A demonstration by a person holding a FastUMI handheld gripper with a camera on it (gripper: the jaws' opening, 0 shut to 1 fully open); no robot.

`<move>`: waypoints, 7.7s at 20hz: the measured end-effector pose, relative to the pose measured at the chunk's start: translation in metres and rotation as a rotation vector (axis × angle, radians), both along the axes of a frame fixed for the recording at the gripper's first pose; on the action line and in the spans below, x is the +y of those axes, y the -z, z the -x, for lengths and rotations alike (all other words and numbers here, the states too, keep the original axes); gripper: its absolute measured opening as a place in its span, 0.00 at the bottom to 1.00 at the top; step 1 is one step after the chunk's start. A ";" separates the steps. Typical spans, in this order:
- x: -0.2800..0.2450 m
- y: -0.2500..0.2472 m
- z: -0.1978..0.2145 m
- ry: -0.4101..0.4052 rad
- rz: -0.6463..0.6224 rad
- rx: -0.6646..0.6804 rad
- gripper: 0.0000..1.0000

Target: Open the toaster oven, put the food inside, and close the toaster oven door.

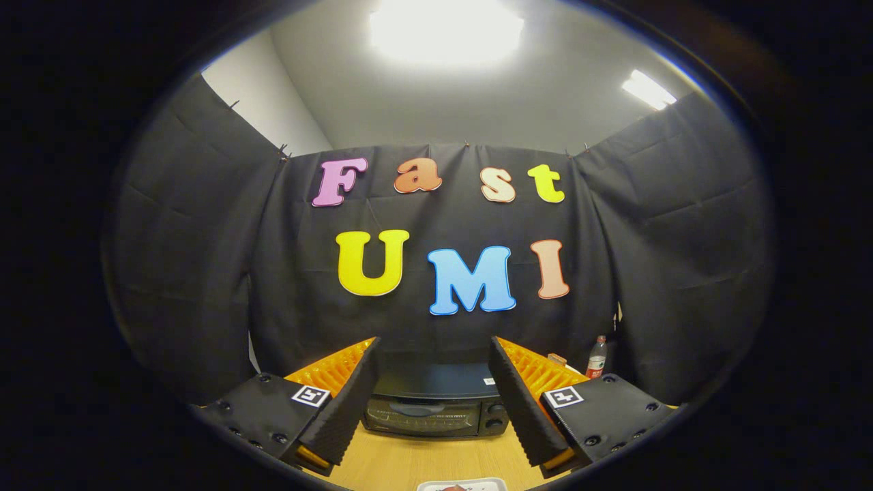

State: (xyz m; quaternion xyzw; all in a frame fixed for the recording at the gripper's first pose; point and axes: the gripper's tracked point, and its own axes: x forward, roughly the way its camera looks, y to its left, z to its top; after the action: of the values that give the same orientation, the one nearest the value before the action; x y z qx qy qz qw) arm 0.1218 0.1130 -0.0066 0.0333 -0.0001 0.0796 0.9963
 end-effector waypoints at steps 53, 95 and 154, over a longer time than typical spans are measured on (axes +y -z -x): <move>0.063 0.258 -0.106 -0.016 0.075 0.417 0.99; -0.045 0.256 0.086 -0.249 -0.113 0.952 0.98; -0.011 0.268 0.109 -0.028 -0.801 1.273 0.02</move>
State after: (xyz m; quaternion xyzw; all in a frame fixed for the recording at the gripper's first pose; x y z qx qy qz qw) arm 0.0132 0.1025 -0.2748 0.4326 0.5475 0.0514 0.7145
